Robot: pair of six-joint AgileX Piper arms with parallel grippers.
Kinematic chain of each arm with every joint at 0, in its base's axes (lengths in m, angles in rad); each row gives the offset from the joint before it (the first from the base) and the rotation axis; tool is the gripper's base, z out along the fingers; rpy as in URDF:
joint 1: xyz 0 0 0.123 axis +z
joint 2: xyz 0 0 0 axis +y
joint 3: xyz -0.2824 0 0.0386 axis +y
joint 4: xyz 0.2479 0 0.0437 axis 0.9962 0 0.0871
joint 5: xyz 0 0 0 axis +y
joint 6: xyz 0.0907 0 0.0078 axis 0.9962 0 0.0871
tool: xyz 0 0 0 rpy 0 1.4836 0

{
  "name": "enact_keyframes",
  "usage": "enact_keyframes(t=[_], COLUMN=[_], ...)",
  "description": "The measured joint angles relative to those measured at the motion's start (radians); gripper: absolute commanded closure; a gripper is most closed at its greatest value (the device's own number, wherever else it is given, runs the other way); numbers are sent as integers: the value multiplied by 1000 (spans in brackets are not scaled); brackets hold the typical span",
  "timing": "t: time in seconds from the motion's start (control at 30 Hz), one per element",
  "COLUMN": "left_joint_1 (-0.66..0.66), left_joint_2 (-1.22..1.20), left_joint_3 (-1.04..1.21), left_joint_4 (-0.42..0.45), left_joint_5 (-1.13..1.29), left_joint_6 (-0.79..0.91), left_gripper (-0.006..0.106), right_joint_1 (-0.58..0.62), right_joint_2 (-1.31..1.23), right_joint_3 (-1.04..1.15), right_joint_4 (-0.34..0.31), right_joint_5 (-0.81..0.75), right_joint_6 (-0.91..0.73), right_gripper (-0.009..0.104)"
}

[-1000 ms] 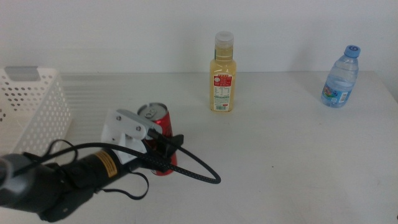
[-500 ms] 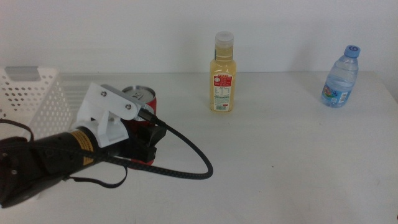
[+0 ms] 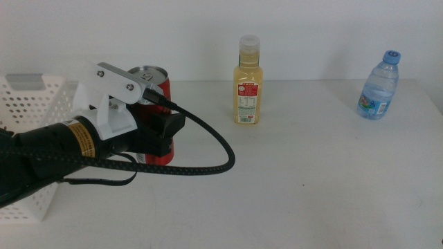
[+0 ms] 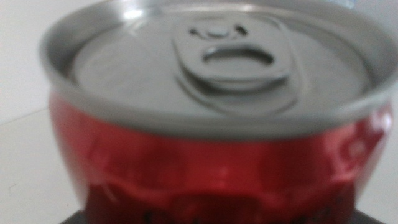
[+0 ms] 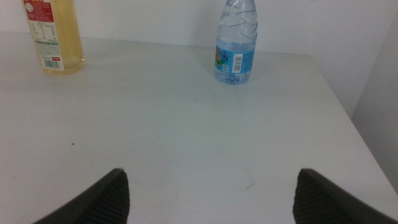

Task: Use arms to grab the bottles and put them into the dustbin to the left of the table.

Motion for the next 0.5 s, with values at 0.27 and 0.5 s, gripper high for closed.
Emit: enact_keyframes(t=[0.27, 0.5], left_joint_1=[0, 0], left_joint_2=[-5, -69], left_joint_3=[0, 0], left_joint_4=[-29, -290], left_joint_5=[103, 252], left_joint_6=[-2, 152], left_gripper=[78, 91], right_joint_1=[0, 0], right_joint_2=[0, 0], right_joint_3=[0, 0], right_joint_4=[0, 0], right_joint_5=[0, 0], right_joint_6=[0, 0], right_gripper=[25, 25])
